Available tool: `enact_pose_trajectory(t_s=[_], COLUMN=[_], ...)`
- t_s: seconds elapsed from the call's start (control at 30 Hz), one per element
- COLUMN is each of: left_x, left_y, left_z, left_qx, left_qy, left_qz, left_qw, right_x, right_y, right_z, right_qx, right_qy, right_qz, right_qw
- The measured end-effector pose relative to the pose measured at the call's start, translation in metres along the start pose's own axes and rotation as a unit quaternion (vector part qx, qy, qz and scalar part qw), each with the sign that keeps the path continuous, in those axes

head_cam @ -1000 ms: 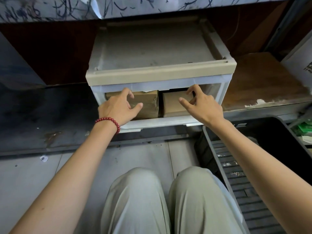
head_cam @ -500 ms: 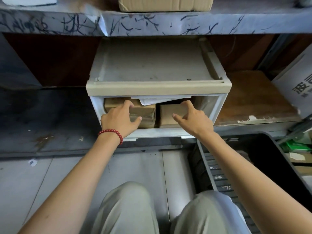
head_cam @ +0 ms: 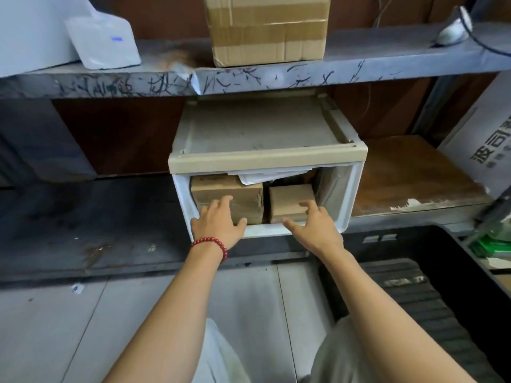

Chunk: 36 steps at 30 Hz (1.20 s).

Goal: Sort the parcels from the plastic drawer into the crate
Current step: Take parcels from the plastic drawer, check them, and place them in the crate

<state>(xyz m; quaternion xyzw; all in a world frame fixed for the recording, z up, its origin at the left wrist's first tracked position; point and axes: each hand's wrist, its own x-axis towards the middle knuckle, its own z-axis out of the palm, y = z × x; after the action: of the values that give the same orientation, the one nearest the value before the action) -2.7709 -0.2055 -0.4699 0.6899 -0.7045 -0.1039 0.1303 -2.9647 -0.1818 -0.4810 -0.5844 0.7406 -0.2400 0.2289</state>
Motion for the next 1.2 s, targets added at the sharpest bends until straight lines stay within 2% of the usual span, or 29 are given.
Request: enact_pose_trajectory(t_s=[0.13, 0.23, 0.43, 0.5, 0.57, 0.73, 0.9, 1.0, 1.2], left_x=[0.004, 0.002, 0.015, 0.022, 0.028, 0.031, 0.028, 0.024, 0.035], left_y=[0.0, -0.009, -0.029, -0.029, -0.025, 0.0, 0.032, 0.034, 0.017], left_z=[-0.003, 0.0, 0.007, 0.013, 0.019, 0.023, 0.022, 0.028, 0.032], left_qx=[0.031, 0.055, 0.046, 0.054, 0.056, 0.035, 0.006, 0.016, 0.031], left_qy=[0.032, 0.021, 0.026, 0.034, 0.024, -0.007, -0.003, 0.003, 0.058], left_qz=[0.017, 0.038, 0.016, 0.018, 0.025, 0.012, -0.03, -0.016, 0.004], left_qw=[0.999, 0.998, 0.998, 0.998, 0.998, 0.999, 1.0, 1.0, 0.998], right_x=[0.004, 0.009, 0.018, 0.026, 0.031, 0.036, 0.03, 0.032, 0.059], right_y=[-0.007, -0.017, -0.009, -0.006, -0.008, -0.026, -0.006, 0.009, 0.022], right_z=[0.004, 0.005, 0.011, 0.014, 0.022, 0.021, 0.021, 0.015, 0.018], right_qx=[-0.02, -0.055, -0.079, -0.053, -0.026, -0.066, -0.067, -0.068, 0.014], right_qy=[0.018, 0.011, 0.046, 0.055, 0.048, 0.022, 0.045, 0.036, 0.059], right_qz=[-0.025, -0.049, -0.087, -0.09, -0.101, -0.148, -0.126, -0.102, -0.062], right_qw=[0.999, 0.997, 0.992, 0.993, 0.993, 0.987, 0.989, 0.992, 0.996])
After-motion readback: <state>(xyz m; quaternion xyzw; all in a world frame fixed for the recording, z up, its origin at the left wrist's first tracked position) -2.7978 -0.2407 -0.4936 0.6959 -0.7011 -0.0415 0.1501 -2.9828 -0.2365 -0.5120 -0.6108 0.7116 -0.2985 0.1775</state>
